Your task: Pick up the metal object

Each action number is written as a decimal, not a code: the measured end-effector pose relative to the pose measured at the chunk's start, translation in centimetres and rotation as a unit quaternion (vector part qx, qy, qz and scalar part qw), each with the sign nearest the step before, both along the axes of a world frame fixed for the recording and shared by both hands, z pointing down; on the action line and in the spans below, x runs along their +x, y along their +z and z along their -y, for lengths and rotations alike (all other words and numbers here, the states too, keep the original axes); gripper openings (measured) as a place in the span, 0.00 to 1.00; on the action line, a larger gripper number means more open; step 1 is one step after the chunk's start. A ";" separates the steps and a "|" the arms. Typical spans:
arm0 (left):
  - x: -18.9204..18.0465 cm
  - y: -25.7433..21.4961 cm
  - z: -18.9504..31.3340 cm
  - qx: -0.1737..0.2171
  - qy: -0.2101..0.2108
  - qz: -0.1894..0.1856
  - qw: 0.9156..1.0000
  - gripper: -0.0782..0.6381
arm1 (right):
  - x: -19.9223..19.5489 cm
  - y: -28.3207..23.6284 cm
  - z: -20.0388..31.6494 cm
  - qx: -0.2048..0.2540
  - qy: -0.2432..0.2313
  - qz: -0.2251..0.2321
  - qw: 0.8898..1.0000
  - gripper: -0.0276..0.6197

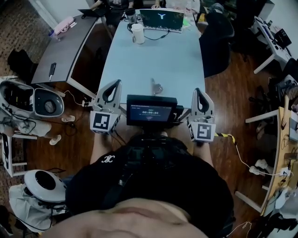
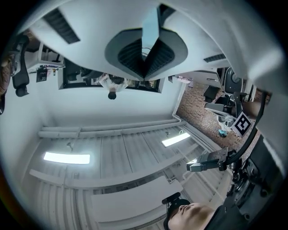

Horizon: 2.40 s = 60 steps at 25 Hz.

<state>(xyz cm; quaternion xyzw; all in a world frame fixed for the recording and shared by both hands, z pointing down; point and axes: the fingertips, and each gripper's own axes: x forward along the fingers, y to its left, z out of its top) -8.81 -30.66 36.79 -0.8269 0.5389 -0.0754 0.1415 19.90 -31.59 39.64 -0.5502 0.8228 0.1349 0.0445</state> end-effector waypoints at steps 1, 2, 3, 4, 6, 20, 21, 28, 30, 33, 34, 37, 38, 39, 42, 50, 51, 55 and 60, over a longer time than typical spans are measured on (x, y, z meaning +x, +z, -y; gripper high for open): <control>-0.4 0.2 0.2 -0.001 -0.004 -0.001 1.000 0.13 | -0.3 0.2 0.3 -0.004 -0.003 -0.003 1.000 0.01; -1.0 0.6 0.5 -0.001 -0.008 0.000 1.000 0.12 | -0.6 0.4 0.6 -0.007 -0.005 -0.004 1.000 0.01; -1.7 1.0 0.8 0.001 -0.011 0.002 1.000 0.13 | -1.0 0.5 0.9 -0.009 -0.007 -0.004 1.000 0.01; -2.4 1.3 1.0 0.000 -0.013 0.002 1.000 0.12 | -1.4 0.5 1.1 -0.011 -0.009 -0.002 1.000 0.01; -3.1 1.3 1.3 -0.003 -0.013 -0.001 1.000 0.12 | -2.2 0.6 1.7 -0.016 -0.011 0.005 1.000 0.01; -10.0 1.8 3.2 0.002 -0.014 -0.005 1.000 0.13 | -8.6 7.7 8.5 -0.087 -0.007 -0.001 0.996 0.09; -10.5 1.7 3.2 0.002 -0.013 -0.003 1.000 0.13 | -9.4 9.1 9.0 -0.098 -0.010 -0.006 0.995 0.09; -14.0 1.0 5.0 0.010 -0.011 0.005 1.000 0.13 | -13.8 18.8 13.4 -0.223 -0.008 0.010 0.975 0.11; -15.2 1.1 6.6 -0.001 -0.007 0.007 1.000 0.13 | -15.9 22.4 15.0 -0.271 -0.008 0.011 0.963 0.13; -15.1 0.7 7.7 -0.013 0.002 0.006 1.000 0.13 | -17.7 28.0 16.0 -0.342 -0.016 -0.002 0.940 0.18; -14.9 0.5 7.7 -0.013 0.005 0.007 1.000 0.13 | -17.7 29.7 15.9 -0.366 -0.020 -0.006 0.930 0.23; -14.4 0.4 7.7 -0.013 0.009 0.013 1.000 0.13 | -16.9 33.8 15.5 -0.426 -0.019 -0.009 0.904 0.34; -14.4 0.5 7.7 -0.016 0.010 0.014 1.000 0.13 | -16.6 34.7 15.5 -0.440 -0.014 -0.008 0.898 0.36; -14.5 0.6 7.7 -0.018 0.009 0.015 1.000 0.13 | -16.3 35.5 15.4 -0.451 -0.008 -0.008 0.893 0.37; -14.5 0.8 7.6 -0.021 0.007 0.017 1.000 0.13 | -16.3 36.8 15.4 -0.469 -0.005 -0.006 0.883 0.37; -14.6 1.2 7.5 -0.027 0.002 0.024 0.999 0.12 | -16.7 38.6 16.0 -0.493 0.002 -0.002 0.870 0.34; -14.6 1.2 7.5 -0.027 0.001 0.023 0.999 0.13 | -16.7 38.6 16.1 -0.494 -0.001 0.000 0.870 0.34; -14.8 1.2 7.6 -0.023 0.000 0.018 1.000 0.13 | -17.5 38.0 16.0 -0.502 -0.029 0.000 0.865 0.24; -14.7 1.3 7.9 -0.020 0.002 0.015 1.000 0.13 | -18.4 36.1 15.6 -0.473 -0.052 -0.026 0.879 0.14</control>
